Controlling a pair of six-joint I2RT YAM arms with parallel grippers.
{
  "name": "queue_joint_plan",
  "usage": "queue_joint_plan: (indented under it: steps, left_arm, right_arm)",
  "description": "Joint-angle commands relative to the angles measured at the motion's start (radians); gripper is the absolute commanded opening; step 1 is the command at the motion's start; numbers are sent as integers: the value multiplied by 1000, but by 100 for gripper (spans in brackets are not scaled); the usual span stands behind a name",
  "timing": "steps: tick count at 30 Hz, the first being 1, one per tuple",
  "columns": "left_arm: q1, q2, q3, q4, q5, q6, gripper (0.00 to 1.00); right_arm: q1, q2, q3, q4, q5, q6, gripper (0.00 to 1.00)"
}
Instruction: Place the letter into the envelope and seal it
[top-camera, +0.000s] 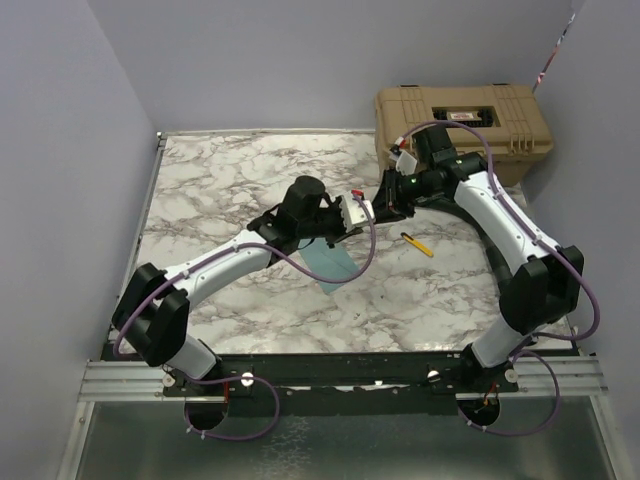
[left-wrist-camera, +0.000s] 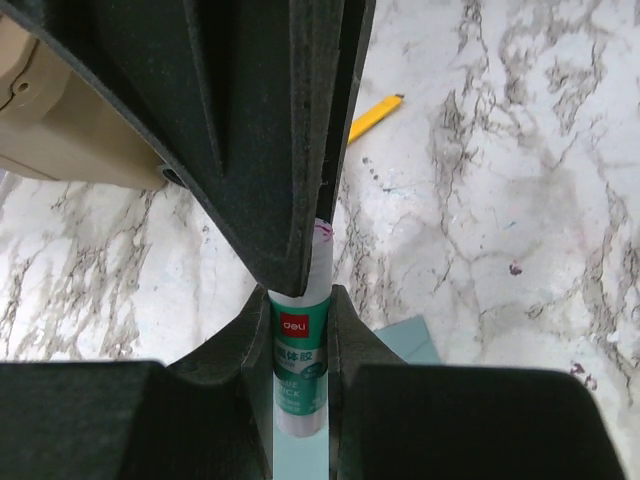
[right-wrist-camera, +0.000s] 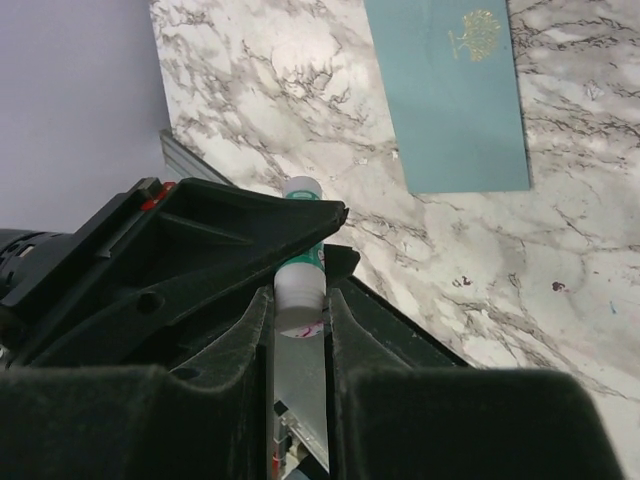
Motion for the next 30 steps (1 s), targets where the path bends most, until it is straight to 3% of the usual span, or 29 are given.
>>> queue_joint_plan:
  steps: [1, 4, 6, 11, 13, 18, 24, 28, 30]
  left_arm:
    - [-12, -90, -96, 295, 39, -161, 0]
    - [-5, -88, -118, 305, 24, -190, 0]
    - [1, -88, -124, 307, 18, -205, 0]
    - [29, -86, -126, 327, 24, -286, 0]
    - [31, -86, -129, 331, 28, -297, 0]
    - [34, -86, -135, 332, 32, -309, 0]
    - [47, -94, -137, 348, 25, -365, 0]
    - [66, -93, -148, 364, 6, -413, 6]
    - [74, -94, -158, 369, 7, -416, 2]
  right_arm:
    - [1, -16, 36, 14, 82, -26, 24]
    - [0, -34, 37, 11, 67, -34, 44]
    - [0, -47, 27, 14, 76, -34, 52]
    - [0, -69, 11, 7, 99, -37, 55]
    - [0, -76, 5, 22, 83, -35, 53]
    - [0, -66, -2, 33, 36, -32, 32]
    - [0, -59, -19, 63, -6, -13, 17]
    - [0, -63, -19, 74, -15, 11, 11]
    - [0, -65, -23, 81, -15, 11, 12]
